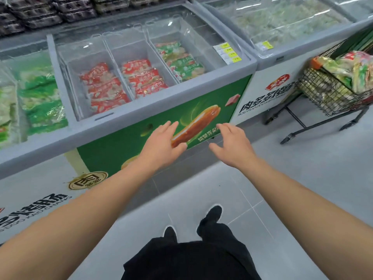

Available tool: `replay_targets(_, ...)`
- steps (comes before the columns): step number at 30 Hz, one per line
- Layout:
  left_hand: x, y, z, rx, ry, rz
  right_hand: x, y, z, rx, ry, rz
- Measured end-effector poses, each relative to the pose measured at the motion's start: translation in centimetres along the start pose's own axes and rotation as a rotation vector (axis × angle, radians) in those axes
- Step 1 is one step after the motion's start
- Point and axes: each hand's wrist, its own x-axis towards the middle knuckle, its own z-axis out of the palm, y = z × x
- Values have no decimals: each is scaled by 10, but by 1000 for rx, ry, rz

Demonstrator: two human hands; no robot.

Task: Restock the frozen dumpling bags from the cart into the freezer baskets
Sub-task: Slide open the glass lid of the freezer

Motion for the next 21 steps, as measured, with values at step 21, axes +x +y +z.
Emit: replay_targets(21,318,82,27,-87,-34,-218,337,162,-82,14,-186,-131)
